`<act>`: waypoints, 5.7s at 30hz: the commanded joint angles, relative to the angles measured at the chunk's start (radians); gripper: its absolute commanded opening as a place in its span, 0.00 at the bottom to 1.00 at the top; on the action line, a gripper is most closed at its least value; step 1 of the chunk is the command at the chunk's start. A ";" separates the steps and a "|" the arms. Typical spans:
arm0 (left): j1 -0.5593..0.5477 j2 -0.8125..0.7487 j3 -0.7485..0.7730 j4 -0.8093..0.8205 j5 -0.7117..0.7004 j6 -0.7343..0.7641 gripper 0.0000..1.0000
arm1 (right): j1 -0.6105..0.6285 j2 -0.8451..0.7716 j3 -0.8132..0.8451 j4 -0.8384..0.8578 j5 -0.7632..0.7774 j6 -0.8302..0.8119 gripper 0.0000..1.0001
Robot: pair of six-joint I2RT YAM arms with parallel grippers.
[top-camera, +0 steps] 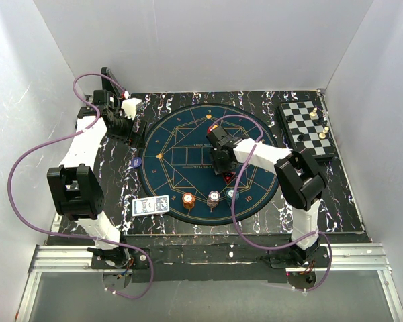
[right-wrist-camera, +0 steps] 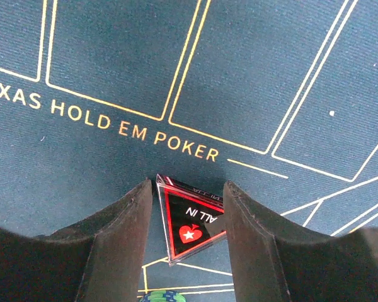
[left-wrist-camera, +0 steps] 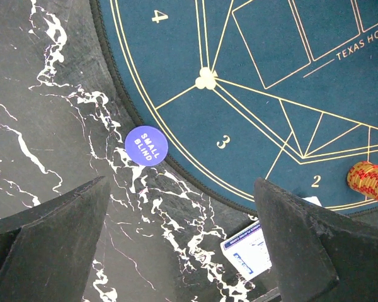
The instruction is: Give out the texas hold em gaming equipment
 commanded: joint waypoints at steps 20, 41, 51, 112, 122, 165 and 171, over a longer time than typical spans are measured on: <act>-0.001 0.006 0.068 -0.027 -0.016 0.016 0.98 | -0.140 -0.147 -0.166 -0.107 0.290 0.117 0.50; -0.001 -0.008 0.054 -0.044 -0.008 0.022 0.98 | -0.020 -0.277 0.098 -0.190 0.159 0.113 0.56; -0.001 0.013 0.048 -0.053 -0.049 -0.045 0.98 | 0.213 -0.275 0.216 -0.178 -0.121 0.045 0.78; 0.028 -0.042 0.022 -0.056 -0.076 -0.061 0.98 | 0.396 -0.009 0.285 -0.253 -0.119 0.056 0.38; 0.033 -0.045 0.005 -0.047 -0.062 -0.055 0.98 | 0.394 0.006 0.432 -0.316 -0.087 -0.007 0.37; 0.197 0.056 0.036 -0.074 0.075 -0.070 0.98 | 0.238 0.687 1.116 -0.083 -0.376 0.056 0.64; 0.199 0.037 0.043 -0.084 0.075 -0.073 0.98 | 0.227 0.594 1.081 -0.104 -0.322 0.027 0.65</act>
